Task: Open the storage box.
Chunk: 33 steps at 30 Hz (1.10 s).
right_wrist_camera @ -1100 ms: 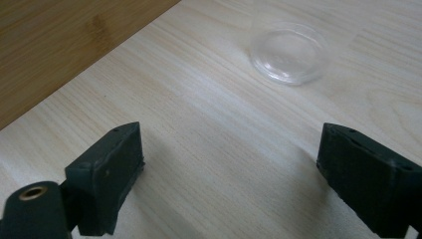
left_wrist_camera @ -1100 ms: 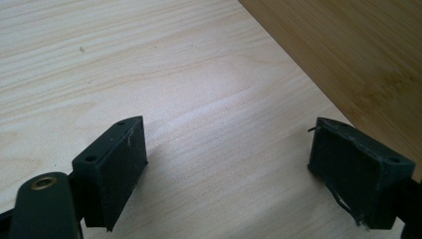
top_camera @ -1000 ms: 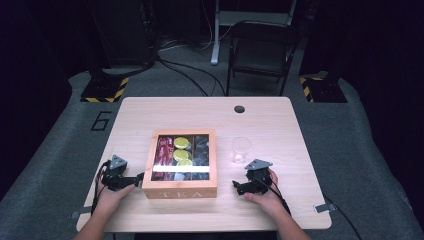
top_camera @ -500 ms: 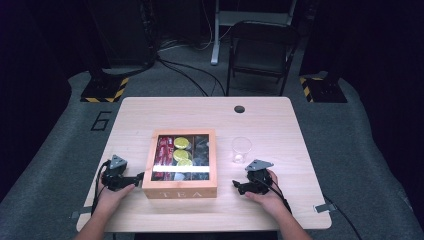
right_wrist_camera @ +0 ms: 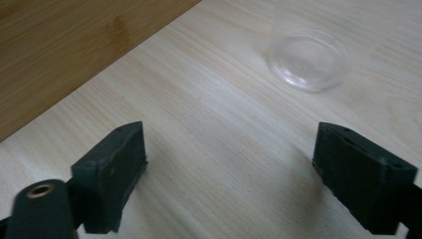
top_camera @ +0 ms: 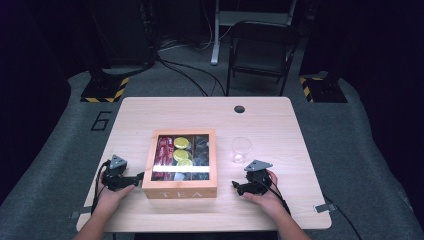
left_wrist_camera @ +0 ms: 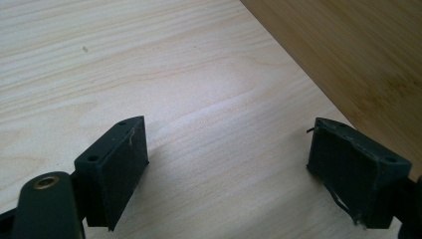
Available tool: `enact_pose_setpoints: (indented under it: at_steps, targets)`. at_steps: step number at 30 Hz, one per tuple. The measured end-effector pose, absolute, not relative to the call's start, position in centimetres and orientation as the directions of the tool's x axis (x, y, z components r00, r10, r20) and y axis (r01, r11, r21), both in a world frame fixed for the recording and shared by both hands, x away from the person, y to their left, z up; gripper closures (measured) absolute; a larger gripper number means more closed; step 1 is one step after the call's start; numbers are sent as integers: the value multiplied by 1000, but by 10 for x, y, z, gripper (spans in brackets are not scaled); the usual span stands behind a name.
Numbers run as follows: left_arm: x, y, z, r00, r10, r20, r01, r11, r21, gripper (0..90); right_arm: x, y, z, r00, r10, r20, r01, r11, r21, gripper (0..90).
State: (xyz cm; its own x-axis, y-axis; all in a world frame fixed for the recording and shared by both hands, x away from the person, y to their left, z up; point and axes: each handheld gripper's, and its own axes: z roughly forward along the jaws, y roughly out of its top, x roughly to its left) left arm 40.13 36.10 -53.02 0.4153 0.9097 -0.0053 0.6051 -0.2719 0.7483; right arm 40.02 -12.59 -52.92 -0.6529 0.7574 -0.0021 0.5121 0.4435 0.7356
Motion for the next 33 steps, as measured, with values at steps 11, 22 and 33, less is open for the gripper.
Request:
enact_pose_setpoints:
  at_steps: [11,22,33]
  targets:
    - [399,367,-519,407,913,-32,647,-263,716,426,396,-121,-522,-672,741,-2,520,473,711,383]
    - [394,374,-504,381,918,-106,623,-171,763,496,393,-125,-509,-685,728,-5,511,486,709,520]
    - [390,374,-498,404,909,-101,604,-182,776,508,387,-120,-500,-712,699,-66,446,523,727,527]
